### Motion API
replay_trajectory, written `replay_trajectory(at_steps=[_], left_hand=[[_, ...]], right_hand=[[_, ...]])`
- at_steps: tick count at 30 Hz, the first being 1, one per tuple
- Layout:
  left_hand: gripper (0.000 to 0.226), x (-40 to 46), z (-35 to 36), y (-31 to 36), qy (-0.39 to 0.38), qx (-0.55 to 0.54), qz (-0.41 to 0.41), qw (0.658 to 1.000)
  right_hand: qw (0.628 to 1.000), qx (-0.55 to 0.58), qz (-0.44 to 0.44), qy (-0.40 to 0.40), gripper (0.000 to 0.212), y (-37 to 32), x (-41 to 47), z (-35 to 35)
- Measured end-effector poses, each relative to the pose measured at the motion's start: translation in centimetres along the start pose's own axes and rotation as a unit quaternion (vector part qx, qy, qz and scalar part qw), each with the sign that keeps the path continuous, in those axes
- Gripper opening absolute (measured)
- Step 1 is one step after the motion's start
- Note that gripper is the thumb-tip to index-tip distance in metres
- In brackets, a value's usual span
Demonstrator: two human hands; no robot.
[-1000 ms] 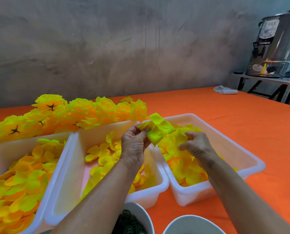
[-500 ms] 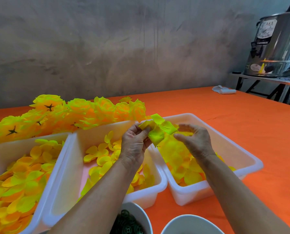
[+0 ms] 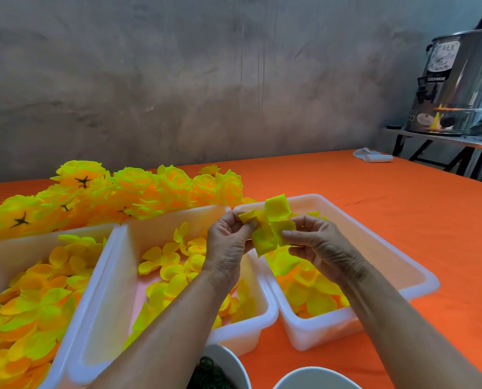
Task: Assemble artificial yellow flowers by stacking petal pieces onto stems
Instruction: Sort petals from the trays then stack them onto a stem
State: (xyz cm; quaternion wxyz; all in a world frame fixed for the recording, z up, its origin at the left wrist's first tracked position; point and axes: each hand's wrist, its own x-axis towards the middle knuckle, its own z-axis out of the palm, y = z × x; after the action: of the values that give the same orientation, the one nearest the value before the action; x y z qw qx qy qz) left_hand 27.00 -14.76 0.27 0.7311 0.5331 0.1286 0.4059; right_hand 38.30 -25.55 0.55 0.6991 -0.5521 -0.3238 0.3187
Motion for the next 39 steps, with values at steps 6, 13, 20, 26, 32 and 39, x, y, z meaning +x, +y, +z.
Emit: replay_trajectory(at_steps=[6,13,20,26,32,39], left_hand=[[0.018,-0.2,0.0,0.0,-0.002,0.031,0.003,1.000],[0.029,-0.7,0.3,-0.1,0.012,0.195,0.083,0.977],[0.029,-1.4,0.8,0.1,-0.025,0.365,0.254,0.896],[0.018,-1.5,0.8,-0.1,-0.074,0.314,0.158,0.933],[0.012,-1.4,0.6,0.0,-0.115,0.210,0.063,0.969],[0.019,-0.7,0.3,0.8,-0.006,0.046,-0.020,0.999]], right_hand=[[0.996,-0.067,-0.035,0.055,0.012,0.5,0.1,0.0],[0.976,-0.057,-0.133,0.164,0.029,0.6,0.5,0.1],[0.967,-0.101,-0.179,0.148,0.036,0.7,0.2,0.7],[0.990,-0.059,-0.122,0.042,0.034,-0.1,-0.7,1.2],[0.993,-0.041,-0.105,-0.025,0.059,-0.1,-0.7,1.3],[0.997,0.043,-0.069,0.001,0.033,-0.3,-0.2,0.7]])
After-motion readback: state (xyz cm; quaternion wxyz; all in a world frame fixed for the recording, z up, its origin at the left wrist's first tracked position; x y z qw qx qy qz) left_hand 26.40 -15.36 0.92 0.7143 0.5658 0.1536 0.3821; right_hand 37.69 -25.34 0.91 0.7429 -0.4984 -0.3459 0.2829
